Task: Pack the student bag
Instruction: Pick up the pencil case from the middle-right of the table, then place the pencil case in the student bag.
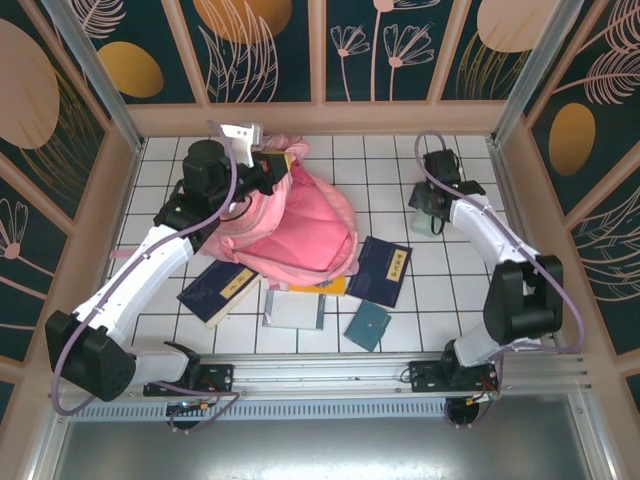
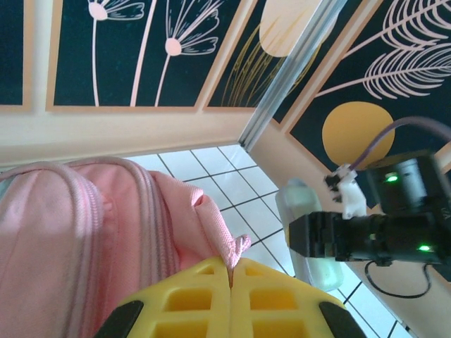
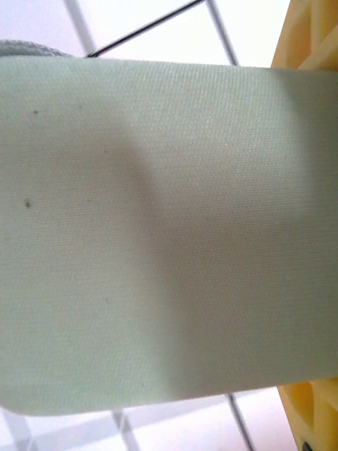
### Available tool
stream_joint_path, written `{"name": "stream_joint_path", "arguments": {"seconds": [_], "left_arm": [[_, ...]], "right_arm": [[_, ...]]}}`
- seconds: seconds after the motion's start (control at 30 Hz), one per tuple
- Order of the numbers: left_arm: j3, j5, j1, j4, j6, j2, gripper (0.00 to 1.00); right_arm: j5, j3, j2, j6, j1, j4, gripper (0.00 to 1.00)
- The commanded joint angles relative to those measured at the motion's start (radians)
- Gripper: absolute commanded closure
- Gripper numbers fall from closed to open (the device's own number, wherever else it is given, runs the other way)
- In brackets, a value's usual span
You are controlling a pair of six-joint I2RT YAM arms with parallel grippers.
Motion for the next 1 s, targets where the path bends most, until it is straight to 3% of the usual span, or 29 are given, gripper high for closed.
{"name": "stream_joint_path", "arguments": {"seconds": [0.0,0.23,0.37,0.63,0.83,0.87,0.97], "left_arm": [[0.102,0.032,0.002,0.055,0.009,-0.019,1.00],[0.218,0.024,0.002,-0.031,0.001,-0.003,1.00],[0.250,-0.020,0.002,-0.075,0.036,0.010,1.00],[0.301,0.006,0.002,-0.110,0.030,0.058,1.00],[0.286,0.040,0.002,-0.090,0.011,0.066,1.00],[0.285,0.041,0.002,-0.090,0.013,0.066,1.00],[0.282,0.030,0.002,-0.091,0.013,0.070,1.00]], "right_arm": [[-0.144,0.087,-0.088,0.048,0.140,-0.004,0.33],[-0.414,0.114,-0.069,0.199,0.387,0.177,0.33],[-0.532,0.117,0.026,0.267,0.460,0.267,0.33],[-0.467,0.170,0.245,0.313,0.554,0.340,0.30],[-0.363,0.456,0.503,0.280,0.542,0.279,0.28],[-0.332,0.533,0.557,0.257,0.542,0.258,0.25],[-0.243,0.773,0.724,0.226,0.536,0.122,0.02]]}}
